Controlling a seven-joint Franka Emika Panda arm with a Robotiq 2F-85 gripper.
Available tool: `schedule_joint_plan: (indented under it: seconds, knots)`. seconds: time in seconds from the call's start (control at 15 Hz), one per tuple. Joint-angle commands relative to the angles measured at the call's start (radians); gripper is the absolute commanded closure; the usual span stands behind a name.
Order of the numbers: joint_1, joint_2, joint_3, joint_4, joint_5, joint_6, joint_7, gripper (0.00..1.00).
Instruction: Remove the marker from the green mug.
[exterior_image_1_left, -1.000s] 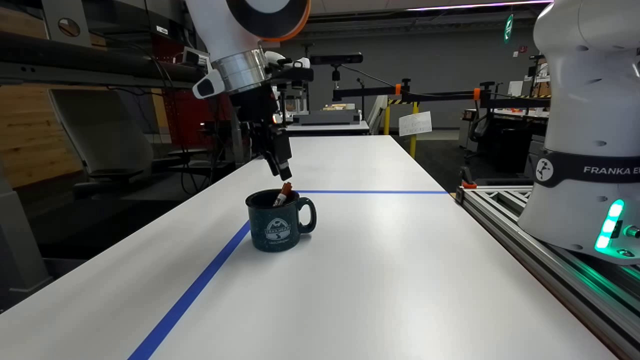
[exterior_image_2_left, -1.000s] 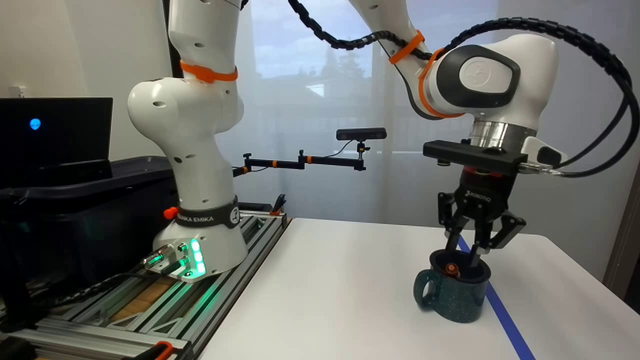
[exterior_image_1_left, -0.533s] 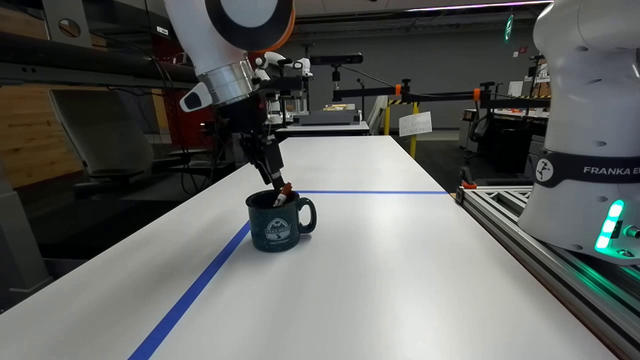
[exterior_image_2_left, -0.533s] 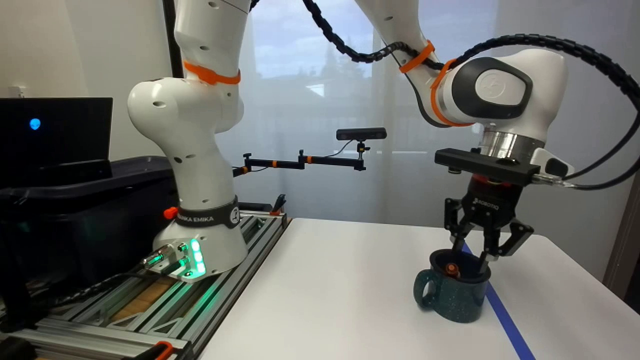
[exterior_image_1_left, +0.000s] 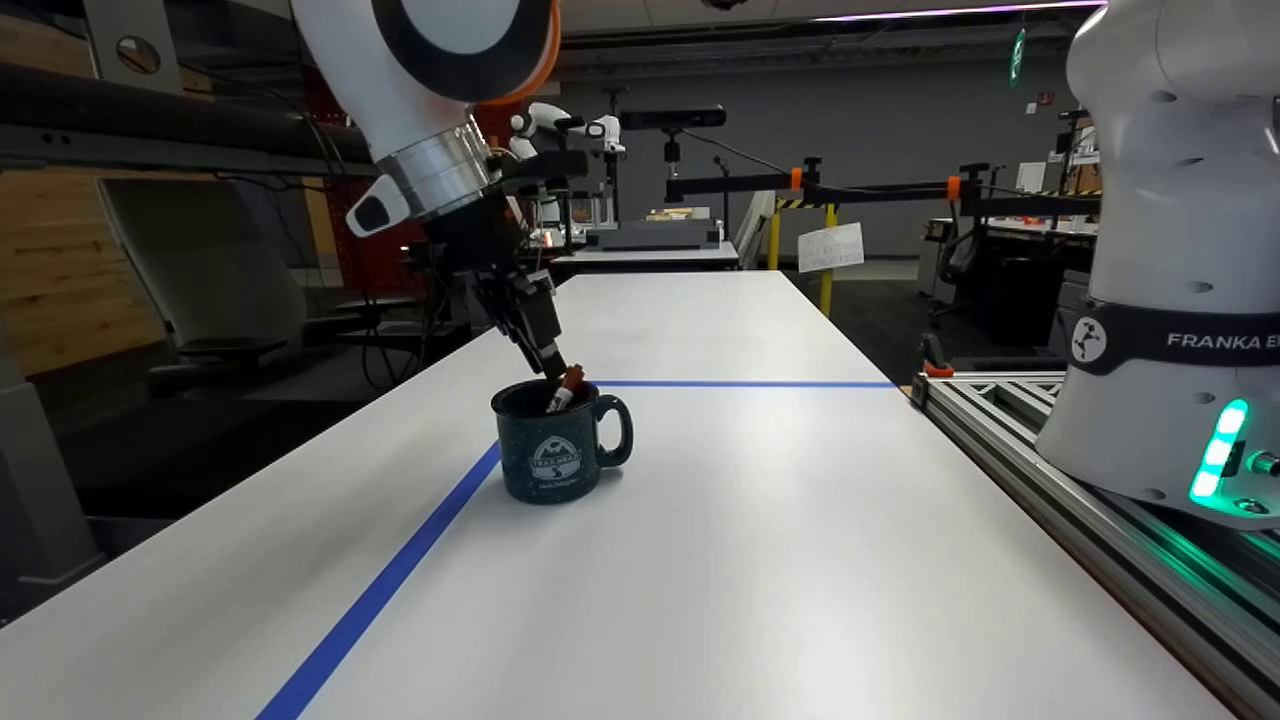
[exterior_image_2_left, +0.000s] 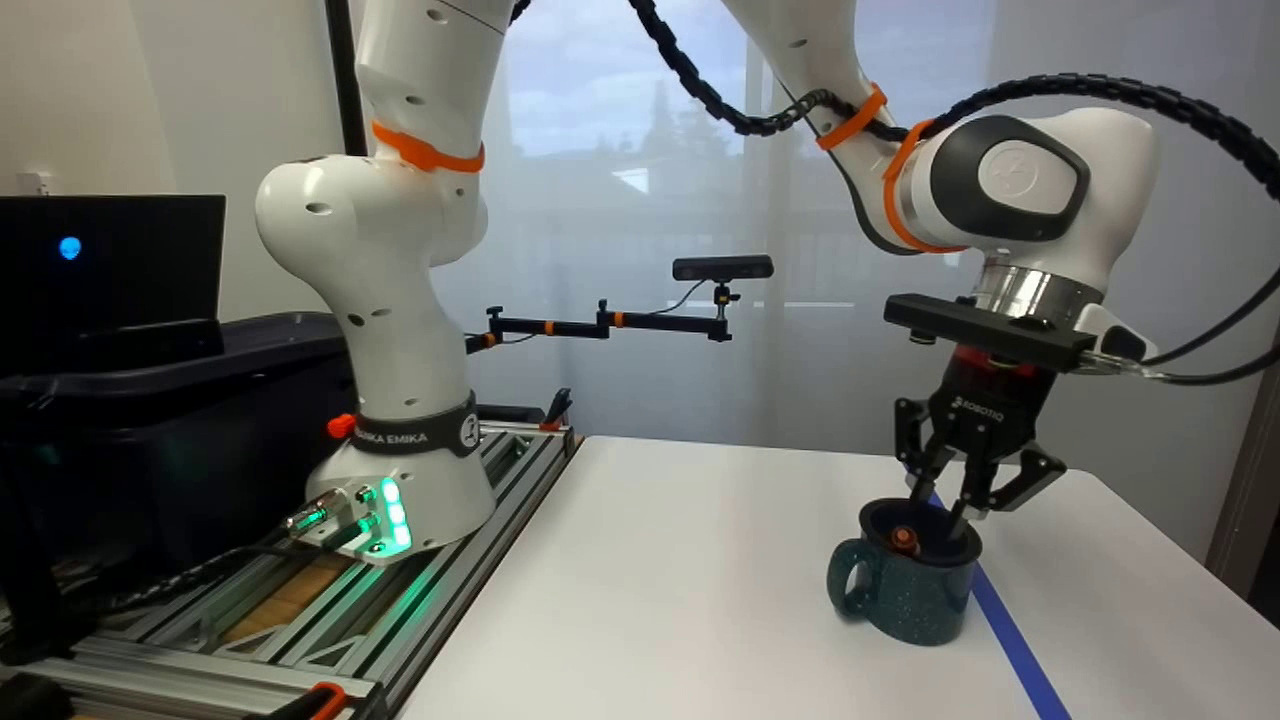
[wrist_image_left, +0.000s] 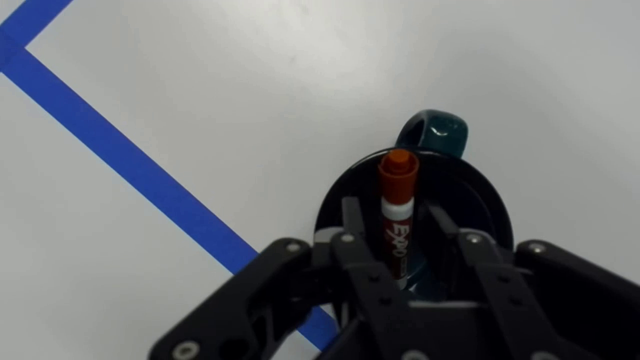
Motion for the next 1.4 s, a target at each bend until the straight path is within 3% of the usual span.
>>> schedule_joint_plan:
  seconds: [0.0, 0.87, 0.93, 1.0, 1.07, 1.13, 1.2, 1.33]
  knots:
    - [-0.007, 0.03, 0.016, 0.039, -0.01, -0.057, 0.004, 0.63]
    - [0.007, 0.082, 0.023, 0.044, -0.07, -0.046, 0.023, 0.63]
    - [0.007, 0.087, 0.022, 0.044, -0.079, -0.04, 0.024, 0.73]
    - [0.008, 0.091, 0.023, 0.044, -0.086, -0.037, 0.022, 0.9]
    - [0.008, 0.087, 0.027, 0.04, -0.087, -0.03, 0.019, 0.96]
    - [0.008, 0.075, 0.031, 0.03, -0.09, -0.021, 0.015, 1.0]
    - [0.007, 0.048, 0.037, 0.013, -0.09, -0.011, 0.008, 0.95]
    - [0.001, -0.017, 0.047, -0.029, -0.083, 0.0, -0.012, 0.95]
